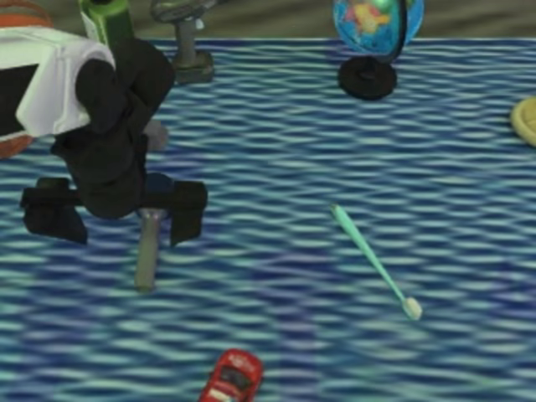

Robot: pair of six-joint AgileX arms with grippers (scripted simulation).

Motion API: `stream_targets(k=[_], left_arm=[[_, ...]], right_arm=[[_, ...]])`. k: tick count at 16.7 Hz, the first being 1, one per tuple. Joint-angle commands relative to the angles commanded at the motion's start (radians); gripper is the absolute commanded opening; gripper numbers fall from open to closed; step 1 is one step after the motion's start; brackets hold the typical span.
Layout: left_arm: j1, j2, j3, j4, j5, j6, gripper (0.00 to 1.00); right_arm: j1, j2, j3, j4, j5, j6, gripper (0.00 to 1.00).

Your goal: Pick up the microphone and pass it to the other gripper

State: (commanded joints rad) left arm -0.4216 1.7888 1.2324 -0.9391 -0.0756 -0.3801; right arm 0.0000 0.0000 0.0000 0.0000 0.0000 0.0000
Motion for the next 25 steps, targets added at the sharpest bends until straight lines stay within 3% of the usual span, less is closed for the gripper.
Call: stream_targets(k=[6, 14, 20, 25], left_arm=[[0.005, 0.007, -0.011, 0.018, 0.001, 0.003, 1.0], [0.022, 0.187, -0.146, 0.34, 0.003, 0.025, 1.0], [0.024, 0.21, -0.161, 0.373, 0.003, 0.027, 1.0], [0.024, 0.21, -0.161, 0.373, 0.003, 0.027, 0.62]], right_arm=[[0.0, 0.0, 0.0, 0.0, 0.0, 0.0, 1.0], [0.0, 0.0, 0.0, 0.0, 0.0, 0.0, 1.0], [0.0, 0.0, 0.0, 0.0, 0.0, 0.0, 1.0], [0.0, 0.0, 0.0, 0.0, 0.0, 0.0, 1.0]])
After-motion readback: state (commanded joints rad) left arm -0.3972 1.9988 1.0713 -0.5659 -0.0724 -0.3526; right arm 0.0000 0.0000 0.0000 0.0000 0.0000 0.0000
